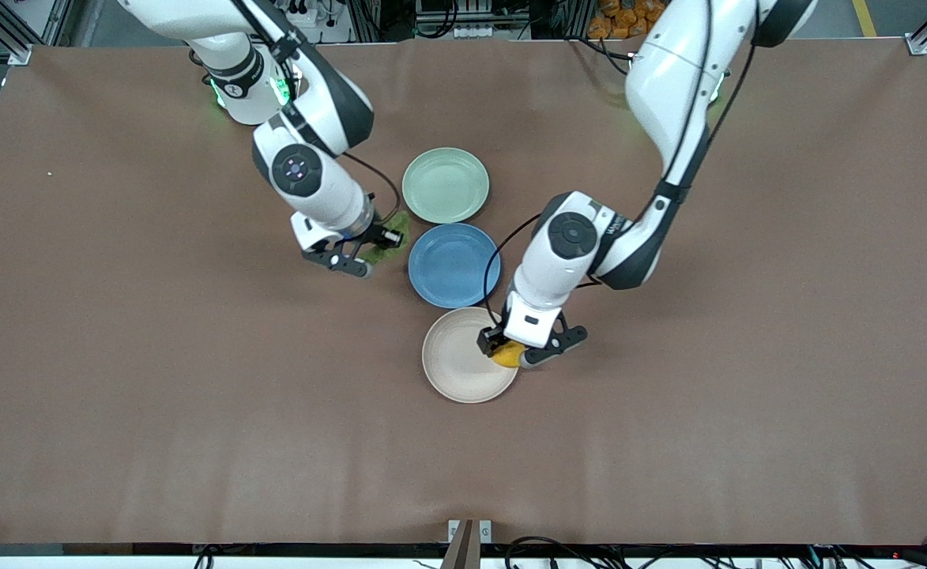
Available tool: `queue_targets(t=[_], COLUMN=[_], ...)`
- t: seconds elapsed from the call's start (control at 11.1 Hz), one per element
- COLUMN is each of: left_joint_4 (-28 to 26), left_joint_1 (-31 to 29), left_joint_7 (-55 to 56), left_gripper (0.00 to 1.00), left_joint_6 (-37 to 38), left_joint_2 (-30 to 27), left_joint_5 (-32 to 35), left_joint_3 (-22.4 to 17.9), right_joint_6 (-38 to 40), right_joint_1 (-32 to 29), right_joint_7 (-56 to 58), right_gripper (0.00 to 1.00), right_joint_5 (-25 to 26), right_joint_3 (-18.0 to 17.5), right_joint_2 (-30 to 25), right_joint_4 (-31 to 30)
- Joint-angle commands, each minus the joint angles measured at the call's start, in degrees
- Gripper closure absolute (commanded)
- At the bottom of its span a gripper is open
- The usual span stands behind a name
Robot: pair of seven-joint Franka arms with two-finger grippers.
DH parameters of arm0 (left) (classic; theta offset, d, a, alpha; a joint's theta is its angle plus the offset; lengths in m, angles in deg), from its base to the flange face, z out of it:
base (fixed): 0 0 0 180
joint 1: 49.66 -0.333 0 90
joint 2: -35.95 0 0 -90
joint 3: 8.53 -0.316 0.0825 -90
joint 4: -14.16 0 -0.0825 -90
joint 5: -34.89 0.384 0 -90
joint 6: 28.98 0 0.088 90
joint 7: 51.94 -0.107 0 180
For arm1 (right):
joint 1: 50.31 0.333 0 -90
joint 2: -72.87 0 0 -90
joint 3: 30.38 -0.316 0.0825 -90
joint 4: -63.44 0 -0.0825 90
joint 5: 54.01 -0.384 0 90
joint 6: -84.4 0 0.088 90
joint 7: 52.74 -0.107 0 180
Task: Place lemon and lettuce in plates
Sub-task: 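Carry the lemon to the cream plate while the right gripper lifts the lettuce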
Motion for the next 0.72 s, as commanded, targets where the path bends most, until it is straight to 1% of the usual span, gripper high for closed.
queue_targets(t=[0.0,0.09,0.18,0.27,0.45,0.54,0.63], left_joint_4=[2.2,2.9,3.0,3.0,3.0,3.0,2.7], left_joint_1=[7.9,7.9,7.8,7.8,7.6,7.6,7.1], left_joint_7=[4.4,4.8,4.4,4.2,4.1,3.4,3.1], left_gripper=[1.00,0.86,0.08,0.00,0.00,0.00,0.00], left_joint_6=[-5.6,-5.7,-5.8,-5.8,-5.8,-5.7,-5.3], left_joint_2=[4.5,5.0,5.0,4.6,4.2,3.7,2.5], left_joint_5=[-0.7,-0.9,-0.7,-0.5,-0.3,1.0,2.9], left_joint_3=[-6.8,-6.8,-6.9,-7.1,-7.2,-7.7,-8.3], right_joint_6=[0.0,-0.1,-0.9,-1.5,-7.0,-9.4,-9.7], right_joint_1=[0.9,1.8,2.8,4.3,6.8,8.0,8.8], right_joint_7=[-6.4,-9.0,-11.5,-13.8,-16.8,-17.3,-17.3], right_gripper=[1.00,1.00,1.00,1.00,1.00,1.00,1.00], right_joint_5=[-0.6,-0.2,-0.1,0.0,0.3,0.4,1.0], right_joint_3=[-5.1,-6.6,-8.0,-8.8,-10.3,-10.4,-10.4], right_joint_2=[-4.0,-4.0,-4.0,-4.0,-3.8,-3.5,-2.6], right_joint_4=[-3.2,-3.4,-3.9,-4.2,-8.2,-9.9,-10.1])
